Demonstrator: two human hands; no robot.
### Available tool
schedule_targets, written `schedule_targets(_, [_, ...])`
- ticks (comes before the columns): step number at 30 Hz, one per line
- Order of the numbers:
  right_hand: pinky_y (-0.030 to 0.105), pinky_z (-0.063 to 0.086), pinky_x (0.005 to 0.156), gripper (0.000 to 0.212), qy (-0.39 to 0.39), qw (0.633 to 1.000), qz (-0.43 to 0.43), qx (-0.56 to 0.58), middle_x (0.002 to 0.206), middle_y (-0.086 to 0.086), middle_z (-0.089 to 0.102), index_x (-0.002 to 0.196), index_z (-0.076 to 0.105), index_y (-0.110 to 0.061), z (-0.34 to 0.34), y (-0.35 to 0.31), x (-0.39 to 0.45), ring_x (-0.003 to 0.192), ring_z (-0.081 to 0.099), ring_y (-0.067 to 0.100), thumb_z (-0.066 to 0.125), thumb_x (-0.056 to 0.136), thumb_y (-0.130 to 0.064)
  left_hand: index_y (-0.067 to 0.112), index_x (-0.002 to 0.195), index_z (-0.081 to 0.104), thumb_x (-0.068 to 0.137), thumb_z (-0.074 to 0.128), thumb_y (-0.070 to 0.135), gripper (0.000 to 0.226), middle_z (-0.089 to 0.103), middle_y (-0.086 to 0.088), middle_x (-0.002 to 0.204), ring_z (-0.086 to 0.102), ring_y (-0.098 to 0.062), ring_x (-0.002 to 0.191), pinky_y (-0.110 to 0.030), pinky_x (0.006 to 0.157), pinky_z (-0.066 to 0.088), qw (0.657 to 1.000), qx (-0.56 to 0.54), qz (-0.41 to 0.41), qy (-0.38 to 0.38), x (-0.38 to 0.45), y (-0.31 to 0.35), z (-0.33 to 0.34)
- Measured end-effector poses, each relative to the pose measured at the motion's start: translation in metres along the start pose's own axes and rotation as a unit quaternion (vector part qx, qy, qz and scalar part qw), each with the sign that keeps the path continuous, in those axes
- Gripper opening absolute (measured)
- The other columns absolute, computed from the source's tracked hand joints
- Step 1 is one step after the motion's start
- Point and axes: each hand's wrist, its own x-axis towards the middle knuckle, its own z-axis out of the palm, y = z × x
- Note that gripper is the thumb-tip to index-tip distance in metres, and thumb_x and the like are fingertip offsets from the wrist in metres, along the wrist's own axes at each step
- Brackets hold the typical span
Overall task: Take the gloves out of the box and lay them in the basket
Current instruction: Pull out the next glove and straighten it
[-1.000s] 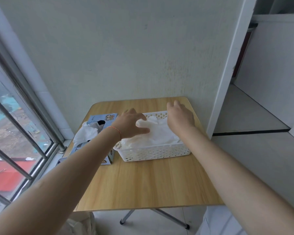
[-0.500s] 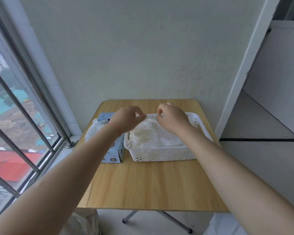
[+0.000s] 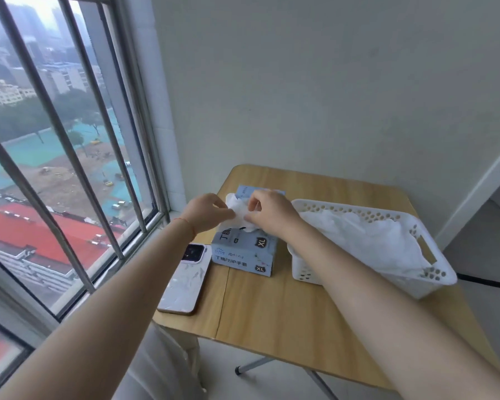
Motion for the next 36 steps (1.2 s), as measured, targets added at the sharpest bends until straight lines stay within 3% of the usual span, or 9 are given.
schedule_targets(7, [0.03, 0.047, 0.067, 0.017, 0.113, 0.992, 0.059, -0.018, 0.091, 0.001, 0.062, 0.082, 0.06, -0.014, -0.02, 0.012, 0.009, 0.078, 0.058, 0.019, 0.053, 0.096, -0.023, 0.015, 0.08, 0.068, 0.09, 0.066, 0.028, 0.016, 0.071, -0.002, 0.077, 0.062, -0.014, 0.069, -0.027, 0.067, 0.048, 0.996, -0.084, 0.032, 0.003, 0.0, -0.002, 0.007])
schedule_targets(14, [0.016, 0.037, 0.059, 0.016, 0.2, 0.956, 0.091, 0.195, 0.081, -0.004, 0.055, 0.091, 0.057, -0.008, -0.051, 0.015, 0.007, 0.074, 0.05, 0.013, 0.048, 0.098, -0.02, 0.008, 0.09, 0.073, 0.092, 0.063, 0.029, 0.024, 0.07, -0.003, 0.079, 0.058, -0.012, 0.067, -0.025, 0.064, 0.051, 0.997, -0.047, 0.058, -0.001, 0.002, 0.01, 0.024])
schedule_targets(17, [0.036, 0.054, 0.075, 0.017, 0.203, 0.919, 0.114, 0.319, 0.086, 0.003, 0.059, 0.088, 0.057, -0.011, -0.06, 0.013, 0.011, 0.082, 0.059, 0.023, 0.048, 0.095, -0.023, 0.004, 0.086, 0.073, 0.091, 0.059, 0.027, 0.027, 0.069, -0.007, 0.079, 0.057, -0.019, 0.07, -0.033, 0.07, 0.053, 0.999, -0.03, 0.042, 0.001, 0.007, 0.009, 0.021])
schedule_targets(21, [0.036, 0.055, 0.068, 0.015, 0.165, 0.857, 0.136, 0.468, 0.093, 0.009, 0.062, 0.088, 0.058, -0.015, -0.074, 0.004, 0.009, 0.083, 0.062, 0.026, 0.048, 0.098, -0.021, 0.02, 0.093, 0.062, 0.089, 0.06, 0.026, 0.008, 0.062, 0.002, 0.091, 0.059, -0.019, 0.087, -0.031, 0.078, 0.05, 0.992, -0.07, 0.069, 0.084, 0.005, 0.02, 0.009])
schedule_targets(24, [0.033, 0.048, 0.069, 0.015, 0.133, 0.82, 0.13, 0.542, 0.089, 0.011, 0.061, 0.092, 0.059, -0.01, -0.08, 0.0, 0.008, 0.076, 0.058, 0.024, 0.047, 0.099, -0.016, 0.031, 0.113, 0.058, 0.086, 0.069, 0.029, 0.029, 0.057, 0.003, 0.115, 0.055, -0.012, 0.104, -0.023, 0.084, 0.046, 0.959, -0.208, 0.145, 0.127, -0.009, 0.041, -0.002])
schedule_targets(27, [0.034, 0.048, 0.069, 0.013, 0.104, 0.791, 0.12, 0.591, 0.083, 0.012, 0.06, 0.098, 0.058, -0.005, -0.083, -0.001, 0.003, 0.074, 0.06, 0.025, 0.048, 0.098, -0.013, 0.036, 0.117, 0.062, 0.085, 0.074, 0.028, 0.035, 0.061, 0.012, 0.122, 0.055, -0.004, 0.112, -0.017, 0.087, 0.044, 0.935, -0.287, 0.191, 0.079, -0.024, 0.065, -0.011])
schedule_targets(29, [0.036, 0.048, 0.071, 0.012, 0.092, 0.777, 0.126, 0.61, 0.084, 0.013, 0.059, 0.099, 0.057, -0.005, -0.086, 0.0, 0.0, 0.078, 0.059, 0.026, 0.05, 0.096, -0.014, 0.024, 0.102, 0.073, 0.087, 0.072, 0.024, 0.015, 0.072, 0.011, 0.101, 0.065, -0.003, 0.094, -0.016, 0.079, 0.048, 0.925, -0.335, 0.176, 0.025, -0.03, 0.076, -0.013])
schedule_targets(32, [0.03, 0.042, 0.06, 0.017, 0.043, 0.802, 0.145, 0.577, 0.079, 0.01, 0.049, 0.093, 0.054, -0.011, -0.092, 0.005, -0.009, 0.073, 0.05, 0.025, 0.055, 0.08, -0.022, 0.002, 0.085, 0.071, 0.089, 0.067, 0.023, 0.022, 0.064, -0.005, 0.078, 0.059, -0.016, 0.07, -0.025, 0.066, 0.047, 0.912, -0.383, 0.145, 0.007, -0.034, 0.086, -0.012])
schedule_targets(36, [0.026, 0.043, 0.055, 0.035, -0.031, 0.848, 0.164, 0.503, 0.074, 0.002, 0.059, 0.086, 0.06, -0.017, -0.101, 0.01, -0.023, 0.067, 0.057, 0.021, 0.054, 0.075, -0.05, 0.008, 0.086, 0.063, 0.091, 0.06, 0.017, 0.01, 0.051, -0.008, 0.078, 0.047, -0.02, 0.068, -0.025, 0.059, 0.038, 0.923, -0.375, 0.086, -0.013, -0.035, 0.09, -0.008])
